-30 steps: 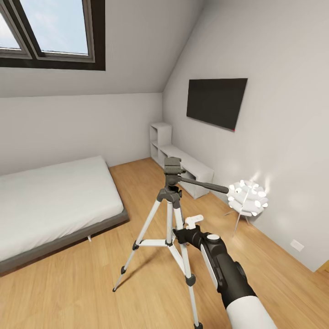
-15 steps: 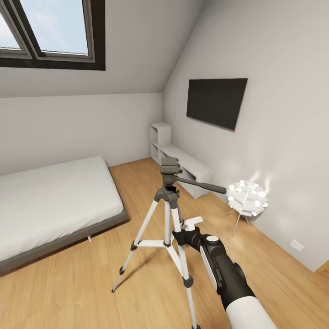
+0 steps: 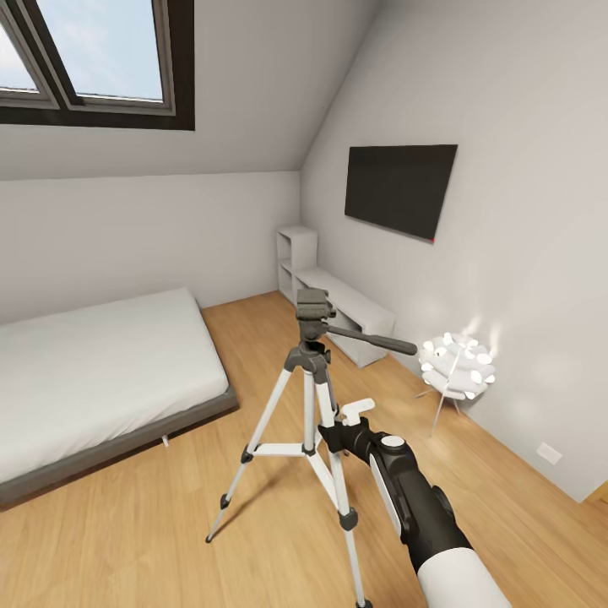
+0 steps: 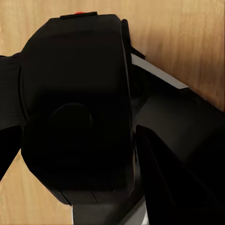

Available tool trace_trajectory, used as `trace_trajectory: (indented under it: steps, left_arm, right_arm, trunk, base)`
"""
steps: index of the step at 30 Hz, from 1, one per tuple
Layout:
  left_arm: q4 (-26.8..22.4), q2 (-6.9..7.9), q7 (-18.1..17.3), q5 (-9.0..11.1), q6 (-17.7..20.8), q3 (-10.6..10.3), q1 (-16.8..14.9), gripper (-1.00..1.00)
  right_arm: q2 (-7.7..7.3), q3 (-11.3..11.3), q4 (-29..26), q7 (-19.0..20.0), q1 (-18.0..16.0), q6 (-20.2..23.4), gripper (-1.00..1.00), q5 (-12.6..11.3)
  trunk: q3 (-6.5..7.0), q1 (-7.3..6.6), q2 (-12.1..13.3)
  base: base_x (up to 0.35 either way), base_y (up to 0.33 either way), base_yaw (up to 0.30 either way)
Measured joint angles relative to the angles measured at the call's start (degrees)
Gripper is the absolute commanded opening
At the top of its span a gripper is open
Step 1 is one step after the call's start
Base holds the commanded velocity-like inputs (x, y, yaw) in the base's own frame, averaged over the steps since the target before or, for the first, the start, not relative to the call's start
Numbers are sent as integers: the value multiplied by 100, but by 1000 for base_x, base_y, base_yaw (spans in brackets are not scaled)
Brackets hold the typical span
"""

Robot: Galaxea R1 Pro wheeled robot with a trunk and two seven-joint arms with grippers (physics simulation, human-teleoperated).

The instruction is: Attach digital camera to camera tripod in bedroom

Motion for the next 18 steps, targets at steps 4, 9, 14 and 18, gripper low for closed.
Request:
trace_trajectory:
  steps: [4,9,14,18]
  left_arm:
    - [-283,200,6,-25,60,-11,-28,-100]
    - [-1419,797,12,-231,808,-11,-292,-100]
    - [-2796,1388,11,-362,2117,12,-758,-100]
    - [-3959,1721,108,-431,3185,80,-1196,-100]
  right_arm:
    - [0,7,-4,1,2,-4,-100,1]
    - [0,17,-5,-4,2,-5,-100,1]
    - [0,30,-6,-6,3,-5,-100,21]
    - [0,42,-7,-6,2,-3,-100,19]
  trunk:
    - [0,0,0]
    - [1,0,0]
    - [2,0,1]
    - [1,-1,1]
  base:
    - [0,0,0]
    - [0,0,0]
    - [0,0,0]
    - [0,0,0]
